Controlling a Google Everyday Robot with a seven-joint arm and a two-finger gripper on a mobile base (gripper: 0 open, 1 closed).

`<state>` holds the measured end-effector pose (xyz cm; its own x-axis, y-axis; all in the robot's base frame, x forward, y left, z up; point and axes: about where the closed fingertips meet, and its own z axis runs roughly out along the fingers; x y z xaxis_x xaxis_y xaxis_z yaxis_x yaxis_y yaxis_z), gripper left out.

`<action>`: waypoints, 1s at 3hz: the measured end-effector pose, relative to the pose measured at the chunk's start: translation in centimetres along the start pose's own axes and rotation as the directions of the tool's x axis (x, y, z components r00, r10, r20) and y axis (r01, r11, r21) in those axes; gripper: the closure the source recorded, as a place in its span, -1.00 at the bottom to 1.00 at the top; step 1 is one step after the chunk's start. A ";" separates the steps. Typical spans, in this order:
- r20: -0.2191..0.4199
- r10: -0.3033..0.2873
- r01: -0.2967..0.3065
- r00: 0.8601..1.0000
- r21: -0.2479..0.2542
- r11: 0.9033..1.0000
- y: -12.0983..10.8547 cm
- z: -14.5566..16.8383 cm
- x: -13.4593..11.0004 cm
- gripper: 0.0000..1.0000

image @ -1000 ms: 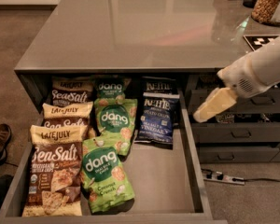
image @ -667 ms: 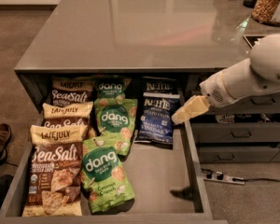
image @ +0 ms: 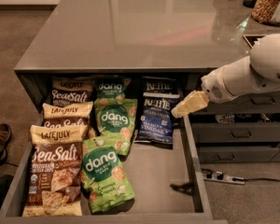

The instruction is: Pick blue chip bag from top drawer and place on counter

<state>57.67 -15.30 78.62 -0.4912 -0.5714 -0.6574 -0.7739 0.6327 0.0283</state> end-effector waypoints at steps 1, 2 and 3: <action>0.045 0.035 -0.033 0.998 -0.043 0.999 -0.3 4.0 -1.2 -1.00; 0.077 0.086 -0.083 0.993 -0.046 0.996 -0.6 9.3 -2.3 -1.00; 0.081 0.101 -0.101 0.992 -0.008 0.995 -0.8 12.5 -3.3 -1.00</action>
Offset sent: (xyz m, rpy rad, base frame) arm 0.0944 0.0914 -0.0942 0.1738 0.0076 -0.1249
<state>64.92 -7.35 71.34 -0.5329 -0.4603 -0.7100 -0.7237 0.6827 0.1007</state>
